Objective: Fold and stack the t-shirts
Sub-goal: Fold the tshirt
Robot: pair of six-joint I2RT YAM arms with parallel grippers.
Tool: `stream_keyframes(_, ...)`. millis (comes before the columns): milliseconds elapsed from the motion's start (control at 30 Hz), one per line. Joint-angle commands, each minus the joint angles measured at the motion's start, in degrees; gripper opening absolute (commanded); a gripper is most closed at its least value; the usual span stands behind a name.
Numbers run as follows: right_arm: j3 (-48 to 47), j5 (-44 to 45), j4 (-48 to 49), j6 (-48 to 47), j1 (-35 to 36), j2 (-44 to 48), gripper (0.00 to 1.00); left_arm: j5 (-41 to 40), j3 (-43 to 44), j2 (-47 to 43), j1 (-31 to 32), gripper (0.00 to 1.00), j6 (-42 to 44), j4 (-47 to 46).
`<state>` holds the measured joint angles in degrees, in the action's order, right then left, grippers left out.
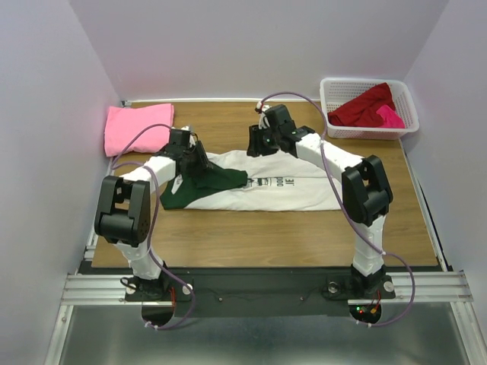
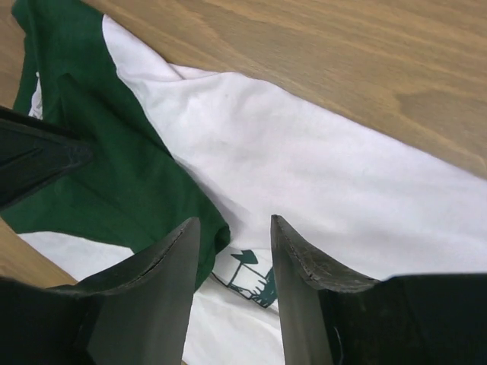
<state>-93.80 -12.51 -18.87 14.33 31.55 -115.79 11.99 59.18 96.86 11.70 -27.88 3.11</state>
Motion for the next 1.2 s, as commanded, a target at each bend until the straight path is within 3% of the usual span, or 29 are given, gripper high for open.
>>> stream_keyframes(0,0.11,-1.37,1.12,7.02,1.41,-1.37,0.47,0.05,3.22,1.65,0.25,0.51,1.77,0.58)
stream_keyframes(200,-0.77,-3.30,1.47,7.73,1.32,-5.06,0.41,-2.58,4.98,5.00,0.25,0.44,3.18,1.72)
stream_keyframes(467,-0.25,-7.35,2.26,8.00,1.32,-7.35,0.38,-4.87,4.98,5.97,0.07,0.43,3.62,2.33)
stream_keyframes(700,2.65,-2.36,2.44,7.38,1.23,-8.14,0.22,-7.77,4.46,6.24,-1.59,0.42,3.18,4.18)
stream_keyframes(867,5.82,-0.41,2.35,6.51,0.62,-6.47,0.20,-7.95,3.31,5.62,-2.92,0.43,3.44,4.44)
stream_keyframes(1067,7.58,4.24,2.18,4.66,-0.43,0.11,0.21,-5.32,5.24,3.43,-2.65,0.64,3.01,5.94)
stream_keyframes(1100,8.19,6.17,2.17,3.53,-0.79,1.25,0.27,-5.40,5.59,1.68,-2.30,0.74,2.66,6.81)
stream_keyframes(1167,9.16,8.55,1.74,2.20,-2.28,4.51,0.32,-6.27,6.21,-0.43,-1.60,0.82,2.22,7.69)
